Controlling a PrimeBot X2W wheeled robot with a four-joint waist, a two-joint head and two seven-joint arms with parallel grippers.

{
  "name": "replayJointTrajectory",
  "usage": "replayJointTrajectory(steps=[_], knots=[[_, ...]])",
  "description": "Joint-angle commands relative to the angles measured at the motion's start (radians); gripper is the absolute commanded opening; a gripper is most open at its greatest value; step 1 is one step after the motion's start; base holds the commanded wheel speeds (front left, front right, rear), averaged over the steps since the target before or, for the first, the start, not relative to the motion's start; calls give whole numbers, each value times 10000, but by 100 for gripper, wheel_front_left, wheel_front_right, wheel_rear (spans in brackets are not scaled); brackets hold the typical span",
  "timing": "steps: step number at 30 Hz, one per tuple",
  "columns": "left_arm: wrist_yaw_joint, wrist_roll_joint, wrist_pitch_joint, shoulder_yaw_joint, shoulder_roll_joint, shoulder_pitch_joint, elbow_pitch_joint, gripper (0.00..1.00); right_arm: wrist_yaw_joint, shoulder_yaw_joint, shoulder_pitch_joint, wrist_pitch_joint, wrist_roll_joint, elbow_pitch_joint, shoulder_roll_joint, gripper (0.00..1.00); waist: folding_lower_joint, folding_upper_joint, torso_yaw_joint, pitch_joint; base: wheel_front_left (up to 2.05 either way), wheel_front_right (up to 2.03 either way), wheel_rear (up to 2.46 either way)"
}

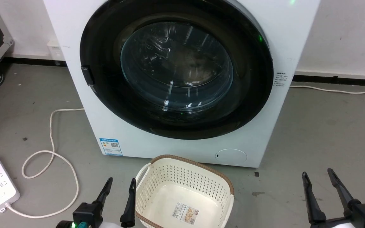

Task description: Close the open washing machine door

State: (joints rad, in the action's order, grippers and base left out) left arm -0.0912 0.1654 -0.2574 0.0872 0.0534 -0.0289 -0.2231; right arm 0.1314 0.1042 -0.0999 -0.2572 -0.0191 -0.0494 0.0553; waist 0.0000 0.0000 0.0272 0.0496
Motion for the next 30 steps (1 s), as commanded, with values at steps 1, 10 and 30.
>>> replayJointTrajectory(steps=[1, 10, 30], knots=[[-41, -93, -44, 20, 8, 157, -33, 100, -7, -37, -161, -44, -88, 37, -49, 100, 0, 0, -23, -7, 0, 0, 0], [38, -104, 116, -40, -5, 51, 82, 0, 0, -63, 51, 105, 13, 12, 0, 0, 0, 0, -36, -29, 0, 0, 0], [198, -387, 566, -192, -10, 95, 475, 0, -2, -242, 225, 556, 46, 100, -9, 0, 0, 0, -79, -114, 0, 0, 0]])
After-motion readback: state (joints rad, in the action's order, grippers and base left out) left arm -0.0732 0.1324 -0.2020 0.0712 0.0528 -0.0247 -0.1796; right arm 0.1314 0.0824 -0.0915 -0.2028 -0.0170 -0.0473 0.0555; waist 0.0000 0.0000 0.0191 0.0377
